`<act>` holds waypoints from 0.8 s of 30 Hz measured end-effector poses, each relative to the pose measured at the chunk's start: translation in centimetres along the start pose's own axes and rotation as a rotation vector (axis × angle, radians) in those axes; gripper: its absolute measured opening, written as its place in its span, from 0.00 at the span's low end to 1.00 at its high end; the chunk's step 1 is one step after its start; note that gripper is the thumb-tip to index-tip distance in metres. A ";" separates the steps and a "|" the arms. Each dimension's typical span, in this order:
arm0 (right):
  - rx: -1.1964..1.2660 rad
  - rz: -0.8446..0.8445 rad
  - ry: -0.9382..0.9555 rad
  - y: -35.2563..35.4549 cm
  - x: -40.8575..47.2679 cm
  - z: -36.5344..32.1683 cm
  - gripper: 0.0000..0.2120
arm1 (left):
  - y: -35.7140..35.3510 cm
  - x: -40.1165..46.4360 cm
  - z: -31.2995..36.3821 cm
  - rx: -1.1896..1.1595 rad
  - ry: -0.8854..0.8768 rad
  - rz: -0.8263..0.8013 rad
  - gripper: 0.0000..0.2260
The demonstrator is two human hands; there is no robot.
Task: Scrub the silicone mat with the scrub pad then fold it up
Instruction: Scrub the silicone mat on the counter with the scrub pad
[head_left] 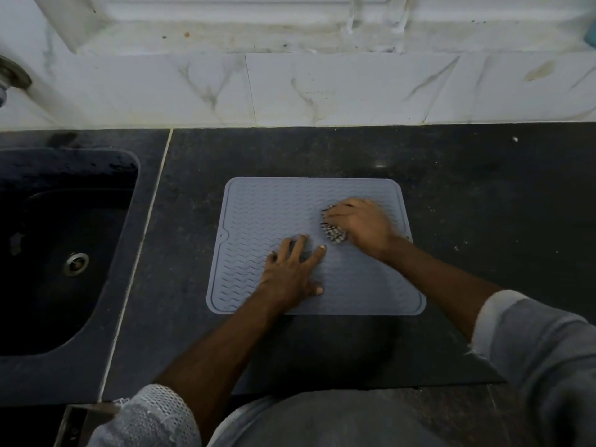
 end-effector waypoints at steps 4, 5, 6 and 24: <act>-0.014 -0.037 0.028 -0.7 1.5 -1.6 0.19 | 0.5 0.2 0.4 0.003 0.001 0.004 0.42; 0.021 -0.015 0.014 -0.6 0.8 -0.8 0.19 | 0.5 0.2 0.5 0.002 -0.006 0.010 0.41; 0.048 0.008 0.006 -0.5 -0.2 0.1 0.20 | 0.6 0.1 0.6 0.000 -0.012 0.017 0.41; 0.106 -0.045 -0.125 0.8 -0.3 2.9 0.16 | 0.6 -0.1 0.6 -0.003 -0.010 0.011 0.41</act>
Point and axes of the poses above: each hand's wrist, its own x-axis towards the middle knuckle, its own y-axis out of the back of the hand, z = x × y, the point moved 7 cm from there along x, towards the middle knuckle, and after that the axes turned 8 degrees about -z, right-handed, at the moved point
